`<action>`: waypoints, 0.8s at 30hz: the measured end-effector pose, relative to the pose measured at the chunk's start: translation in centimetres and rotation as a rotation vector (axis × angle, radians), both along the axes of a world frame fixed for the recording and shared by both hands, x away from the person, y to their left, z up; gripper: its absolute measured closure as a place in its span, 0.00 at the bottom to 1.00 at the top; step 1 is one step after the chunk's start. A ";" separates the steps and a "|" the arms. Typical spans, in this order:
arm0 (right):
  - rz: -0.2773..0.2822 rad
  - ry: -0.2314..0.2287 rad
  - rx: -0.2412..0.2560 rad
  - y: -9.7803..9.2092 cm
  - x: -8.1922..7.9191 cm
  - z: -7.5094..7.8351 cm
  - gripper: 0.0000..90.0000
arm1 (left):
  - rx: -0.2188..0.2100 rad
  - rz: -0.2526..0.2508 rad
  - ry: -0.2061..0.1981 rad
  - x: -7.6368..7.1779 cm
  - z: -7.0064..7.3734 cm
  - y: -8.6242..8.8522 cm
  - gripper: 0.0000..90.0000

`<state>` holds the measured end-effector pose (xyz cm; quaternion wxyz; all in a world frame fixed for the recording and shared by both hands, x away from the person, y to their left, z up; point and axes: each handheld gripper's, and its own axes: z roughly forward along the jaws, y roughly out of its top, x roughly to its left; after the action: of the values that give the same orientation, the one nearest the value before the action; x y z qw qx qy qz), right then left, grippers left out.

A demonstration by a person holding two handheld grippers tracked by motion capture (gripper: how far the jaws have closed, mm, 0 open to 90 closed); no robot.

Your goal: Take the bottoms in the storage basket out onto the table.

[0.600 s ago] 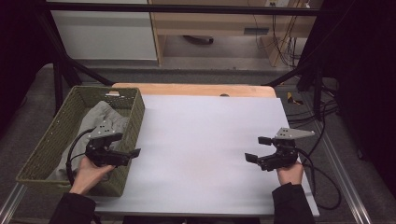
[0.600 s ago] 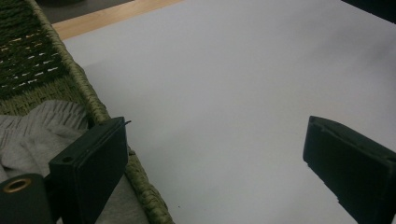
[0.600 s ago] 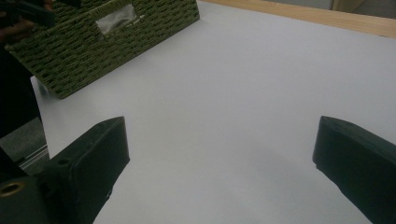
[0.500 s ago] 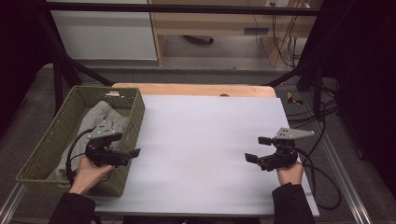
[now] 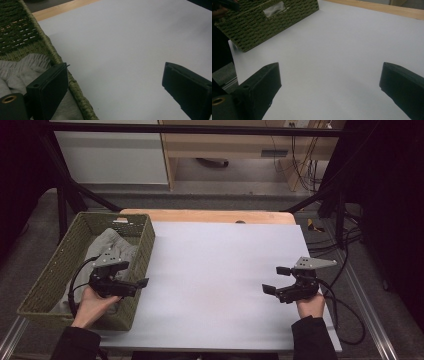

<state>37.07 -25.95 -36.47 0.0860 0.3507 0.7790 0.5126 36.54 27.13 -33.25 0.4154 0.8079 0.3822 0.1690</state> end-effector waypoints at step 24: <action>-0.001 0.006 -0.007 0.0 0.0 -0.2 0.05 | 0.009 0.054 -0.007 0.1 0.9 1.6 0.08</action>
<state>37.12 -25.91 -36.63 0.0850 0.3525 0.7808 0.5088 36.68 28.72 -32.32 0.4084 0.7985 0.4018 0.1848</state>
